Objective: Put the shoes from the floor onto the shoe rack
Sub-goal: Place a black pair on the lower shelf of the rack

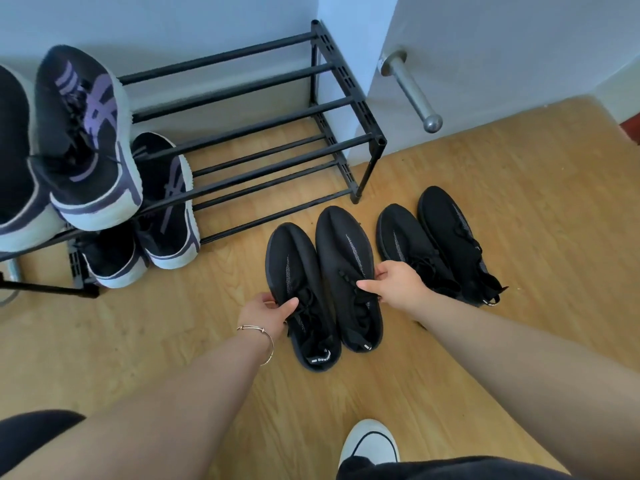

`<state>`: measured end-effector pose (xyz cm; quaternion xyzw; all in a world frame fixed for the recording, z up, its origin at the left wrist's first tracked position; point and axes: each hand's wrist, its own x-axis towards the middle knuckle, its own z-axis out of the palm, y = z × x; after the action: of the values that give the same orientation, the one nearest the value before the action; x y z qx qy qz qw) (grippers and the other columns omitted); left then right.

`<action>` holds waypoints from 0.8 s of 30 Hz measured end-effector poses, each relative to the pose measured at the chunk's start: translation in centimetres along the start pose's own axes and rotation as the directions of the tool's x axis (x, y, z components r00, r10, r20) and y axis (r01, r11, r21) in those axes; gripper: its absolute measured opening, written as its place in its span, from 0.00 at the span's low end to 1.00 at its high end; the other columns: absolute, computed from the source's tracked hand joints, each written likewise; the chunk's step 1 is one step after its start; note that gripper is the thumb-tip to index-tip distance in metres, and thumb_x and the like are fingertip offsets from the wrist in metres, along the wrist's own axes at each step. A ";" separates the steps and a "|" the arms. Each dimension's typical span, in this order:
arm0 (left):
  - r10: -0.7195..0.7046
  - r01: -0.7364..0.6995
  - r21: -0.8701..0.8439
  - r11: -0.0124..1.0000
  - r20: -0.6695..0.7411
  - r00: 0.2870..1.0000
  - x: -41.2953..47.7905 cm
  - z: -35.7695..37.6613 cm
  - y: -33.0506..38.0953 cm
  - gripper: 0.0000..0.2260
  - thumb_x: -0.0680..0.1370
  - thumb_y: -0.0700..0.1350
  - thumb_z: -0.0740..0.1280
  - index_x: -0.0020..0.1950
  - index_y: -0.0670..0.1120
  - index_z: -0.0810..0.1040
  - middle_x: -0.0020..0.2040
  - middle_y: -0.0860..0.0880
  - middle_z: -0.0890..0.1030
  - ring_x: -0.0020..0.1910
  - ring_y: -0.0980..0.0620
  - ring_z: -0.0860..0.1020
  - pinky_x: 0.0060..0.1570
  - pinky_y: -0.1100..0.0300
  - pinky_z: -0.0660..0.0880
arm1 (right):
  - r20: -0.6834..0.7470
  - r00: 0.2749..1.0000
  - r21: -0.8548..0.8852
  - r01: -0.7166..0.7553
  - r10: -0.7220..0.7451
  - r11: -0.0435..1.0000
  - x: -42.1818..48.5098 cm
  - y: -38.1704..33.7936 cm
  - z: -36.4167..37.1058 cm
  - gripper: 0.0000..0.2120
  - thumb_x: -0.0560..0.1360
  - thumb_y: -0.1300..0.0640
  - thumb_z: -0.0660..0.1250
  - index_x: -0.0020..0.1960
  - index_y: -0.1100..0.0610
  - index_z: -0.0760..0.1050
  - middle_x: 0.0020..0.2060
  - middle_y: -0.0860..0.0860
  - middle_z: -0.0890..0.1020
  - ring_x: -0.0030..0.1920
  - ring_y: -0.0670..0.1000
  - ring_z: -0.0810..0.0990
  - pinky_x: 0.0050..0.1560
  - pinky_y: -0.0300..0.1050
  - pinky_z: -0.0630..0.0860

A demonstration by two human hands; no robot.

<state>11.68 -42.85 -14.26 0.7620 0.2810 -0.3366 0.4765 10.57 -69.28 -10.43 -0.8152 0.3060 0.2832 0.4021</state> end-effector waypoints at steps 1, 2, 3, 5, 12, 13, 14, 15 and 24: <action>0.015 -0.015 0.004 1.000 -0.006 1.000 0.4 -0.6 0.6 0.15 0.72 0.51 0.78 0.53 0.48 0.78 0.44 0.54 0.83 0.43 0.48 0.85 0.54 0.48 0.82 | -0.003 1.000 0.018 0.013 -0.013 1.000 0.3 -0.6 0.0 0.21 0.70 0.45 0.78 0.56 0.57 0.79 0.50 0.52 0.85 0.52 0.54 0.83 0.57 0.57 0.82; 0.028 -0.028 0.011 1.000 -0.015 0.999 0.7 -1.2 1.3 0.17 0.72 0.52 0.77 0.55 0.49 0.77 0.45 0.54 0.84 0.42 0.49 0.85 0.53 0.50 0.82 | -0.005 1.000 0.024 0.028 -0.028 0.999 0.7 -1.3 -0.1 0.21 0.71 0.45 0.78 0.57 0.56 0.78 0.50 0.51 0.85 0.52 0.54 0.83 0.57 0.57 0.82; 0.039 -0.038 0.013 0.999 -0.025 0.999 1.1 -1.8 2.0 0.18 0.72 0.53 0.77 0.57 0.49 0.77 0.46 0.53 0.84 0.42 0.50 0.85 0.53 0.50 0.81 | -0.005 0.999 0.019 0.044 -0.044 0.999 1.1 -2.1 -0.1 0.21 0.71 0.45 0.77 0.57 0.56 0.79 0.50 0.51 0.85 0.52 0.53 0.84 0.56 0.57 0.82; 0.050 -0.050 -0.005 0.999 -0.044 0.998 2.0 -2.9 3.4 0.20 0.72 0.54 0.77 0.60 0.49 0.77 0.50 0.50 0.85 0.45 0.48 0.85 0.55 0.49 0.81 | 0.002 0.997 -0.006 0.082 -0.082 0.997 2.0 -3.8 -0.1 0.20 0.72 0.44 0.76 0.56 0.55 0.80 0.48 0.50 0.85 0.50 0.53 0.84 0.55 0.56 0.83; 0.075 -0.084 -0.054 0.995 -0.140 0.987 5.0 -5.4 7.5 0.22 0.73 0.54 0.77 0.62 0.46 0.80 0.53 0.45 0.86 0.52 0.44 0.85 0.60 0.48 0.80 | 0.010 0.978 -0.109 0.209 -0.209 0.972 5.4 -9.3 -0.4 0.15 0.74 0.45 0.75 0.53 0.54 0.79 0.46 0.50 0.84 0.47 0.51 0.83 0.46 0.47 0.80; 0.082 -0.089 -0.044 0.995 -0.151 0.985 5.4 -5.5 7.8 0.22 0.73 0.54 0.77 0.62 0.46 0.80 0.53 0.45 0.86 0.53 0.43 0.85 0.60 0.47 0.80 | 0.010 0.976 -0.107 0.216 -0.216 0.970 5.8 -9.7 -0.4 0.14 0.74 0.46 0.74 0.52 0.54 0.79 0.45 0.49 0.84 0.46 0.51 0.83 0.44 0.46 0.78; 0.086 -0.093 -0.038 0.995 -0.158 0.984 5.6 -5.4 8.0 0.21 0.73 0.53 0.77 0.62 0.46 0.81 0.53 0.45 0.86 0.53 0.42 0.84 0.61 0.47 0.79 | 0.009 0.976 -0.103 0.219 -0.219 0.970 6.1 -9.9 -0.4 0.12 0.75 0.46 0.74 0.51 0.53 0.78 0.44 0.48 0.83 0.46 0.50 0.83 0.43 0.45 0.78; 0.089 -0.095 -0.034 0.995 -0.163 0.983 5.7 -5.2 8.1 0.21 0.73 0.53 0.77 0.63 0.46 0.81 0.53 0.45 0.86 0.53 0.42 0.84 0.60 0.47 0.79 | 0.006 0.976 -0.100 0.219 -0.220 0.971 6.4 -10.0 -0.4 0.11 0.75 0.47 0.74 0.51 0.53 0.78 0.44 0.48 0.83 0.47 0.51 0.83 0.43 0.45 0.78; 0.129 -0.151 -0.121 0.981 -0.172 0.977 4.6 -4.1 6.5 0.18 0.77 0.50 0.72 0.66 0.52 0.79 0.55 0.50 0.86 0.51 0.49 0.84 0.59 0.49 0.80 | 0.045 0.984 0.008 0.172 -0.172 0.985 7.1 -8.4 -0.3 0.31 0.77 0.49 0.72 0.75 0.59 0.68 0.68 0.56 0.78 0.66 0.57 0.78 0.65 0.58 0.77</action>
<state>20.41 -41.15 -13.00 0.7715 0.2866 -0.2190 0.5241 21.32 -67.36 -11.26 -0.8311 0.2258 0.2654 0.4335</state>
